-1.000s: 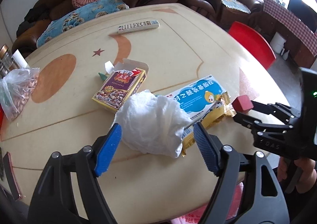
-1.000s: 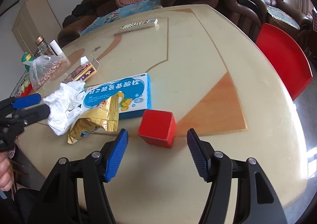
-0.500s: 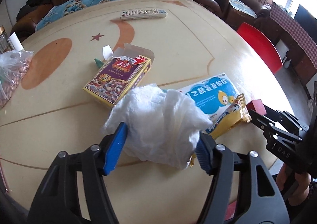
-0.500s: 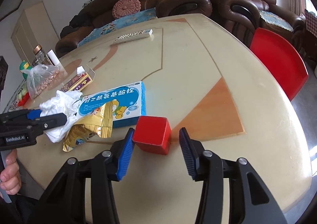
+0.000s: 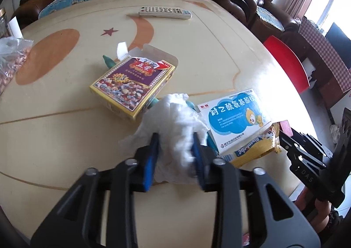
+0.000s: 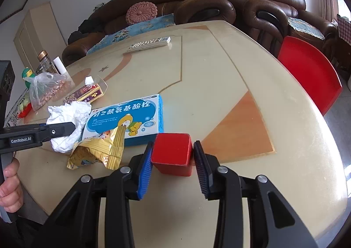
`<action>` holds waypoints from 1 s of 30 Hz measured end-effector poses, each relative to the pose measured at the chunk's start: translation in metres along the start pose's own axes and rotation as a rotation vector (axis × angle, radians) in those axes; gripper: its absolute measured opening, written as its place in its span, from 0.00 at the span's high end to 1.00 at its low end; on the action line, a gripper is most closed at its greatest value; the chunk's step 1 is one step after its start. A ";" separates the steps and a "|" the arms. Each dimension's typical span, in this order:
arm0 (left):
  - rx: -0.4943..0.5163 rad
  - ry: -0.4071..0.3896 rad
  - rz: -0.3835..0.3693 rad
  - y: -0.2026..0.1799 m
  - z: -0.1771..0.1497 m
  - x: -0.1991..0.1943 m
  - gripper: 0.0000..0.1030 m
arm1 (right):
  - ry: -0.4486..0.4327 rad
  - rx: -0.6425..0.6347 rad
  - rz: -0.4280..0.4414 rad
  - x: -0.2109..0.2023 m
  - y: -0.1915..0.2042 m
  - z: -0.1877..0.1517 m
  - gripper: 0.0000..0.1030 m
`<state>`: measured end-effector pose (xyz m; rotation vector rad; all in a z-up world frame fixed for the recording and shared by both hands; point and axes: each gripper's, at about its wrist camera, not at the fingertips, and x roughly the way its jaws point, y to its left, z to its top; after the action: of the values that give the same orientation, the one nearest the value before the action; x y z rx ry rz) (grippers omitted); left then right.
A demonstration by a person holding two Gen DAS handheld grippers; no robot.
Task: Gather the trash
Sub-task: 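Grasp the white tissue with the left tool while the right tool grasps the red cube, then carry the tissue with the left tool and the red cube with the right tool toward the wastebasket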
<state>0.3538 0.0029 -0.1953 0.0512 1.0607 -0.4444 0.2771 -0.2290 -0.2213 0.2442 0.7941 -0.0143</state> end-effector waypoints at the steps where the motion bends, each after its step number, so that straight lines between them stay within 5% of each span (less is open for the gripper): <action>1: 0.000 0.003 -0.004 0.000 0.000 0.000 0.76 | -0.001 -0.002 -0.003 0.000 0.000 0.000 0.66; 19: -0.058 -0.021 -0.021 0.009 -0.005 -0.016 0.83 | -0.043 -0.006 -0.050 -0.010 -0.007 0.004 0.72; 30: -0.010 -0.062 0.032 -0.004 -0.010 -0.035 0.83 | -0.069 -0.030 -0.044 -0.021 -0.001 0.008 0.72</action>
<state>0.3300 0.0128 -0.1699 0.0457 1.0001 -0.4091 0.2681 -0.2332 -0.2017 0.1965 0.7300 -0.0522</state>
